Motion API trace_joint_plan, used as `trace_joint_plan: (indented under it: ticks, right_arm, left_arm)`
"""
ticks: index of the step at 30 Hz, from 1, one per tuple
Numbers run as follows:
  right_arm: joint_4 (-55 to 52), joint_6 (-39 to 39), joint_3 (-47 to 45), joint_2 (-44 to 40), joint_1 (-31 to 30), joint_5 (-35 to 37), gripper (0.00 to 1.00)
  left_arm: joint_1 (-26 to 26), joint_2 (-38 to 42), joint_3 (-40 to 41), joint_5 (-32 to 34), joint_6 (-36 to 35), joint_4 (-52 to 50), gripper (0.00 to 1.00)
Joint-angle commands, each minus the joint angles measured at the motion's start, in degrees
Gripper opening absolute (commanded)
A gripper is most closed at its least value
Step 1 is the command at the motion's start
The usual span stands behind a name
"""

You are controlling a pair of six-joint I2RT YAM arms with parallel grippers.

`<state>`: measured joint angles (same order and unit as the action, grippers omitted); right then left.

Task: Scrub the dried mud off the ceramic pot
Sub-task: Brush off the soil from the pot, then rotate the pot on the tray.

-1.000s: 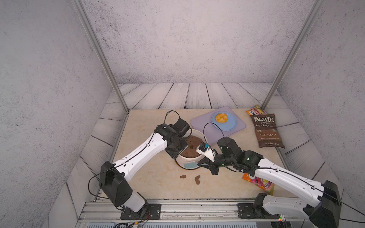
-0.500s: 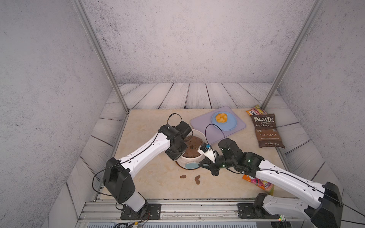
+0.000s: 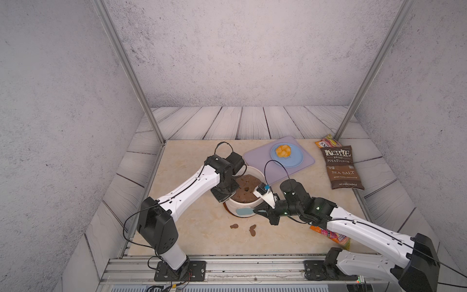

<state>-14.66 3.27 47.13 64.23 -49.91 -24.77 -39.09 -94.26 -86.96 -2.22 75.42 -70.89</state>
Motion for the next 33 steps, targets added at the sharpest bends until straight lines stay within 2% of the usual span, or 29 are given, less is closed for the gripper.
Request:
trace_joint_plan:
  ticks: [1,5,12,18,23,33]
  right_arm:
    - [2.74,-0.32,0.27,-0.44,0.16,1.98,0.00]
    - [0.60,-2.79,2.91,1.76,0.16,2.75,0.00]
    - [-1.49,-6.76,2.07,3.49,0.17,5.89,0.00]
    - [-3.49,-9.61,1.41,4.58,0.45,8.47,0.00]
    - [-3.78,-11.44,-0.18,7.09,0.78,8.79,0.00]
    - [-1.68,-9.40,-3.94,7.58,1.14,7.85,0.00]
  left_arm:
    - [1.49,-2.35,-0.90,3.92,-8.74,2.85,0.13]
    - [2.03,-3.28,-1.37,3.53,-13.34,3.42,0.13]
    - [2.77,-4.17,-1.32,3.71,-23.57,6.74,0.12]
    - [3.01,-4.75,-1.56,4.58,-29.03,8.13,0.12]
    - [3.66,-5.46,-1.25,4.22,-30.24,8.06,0.12]
    - [3.93,-6.42,-0.67,3.05,-32.43,8.97,0.12]
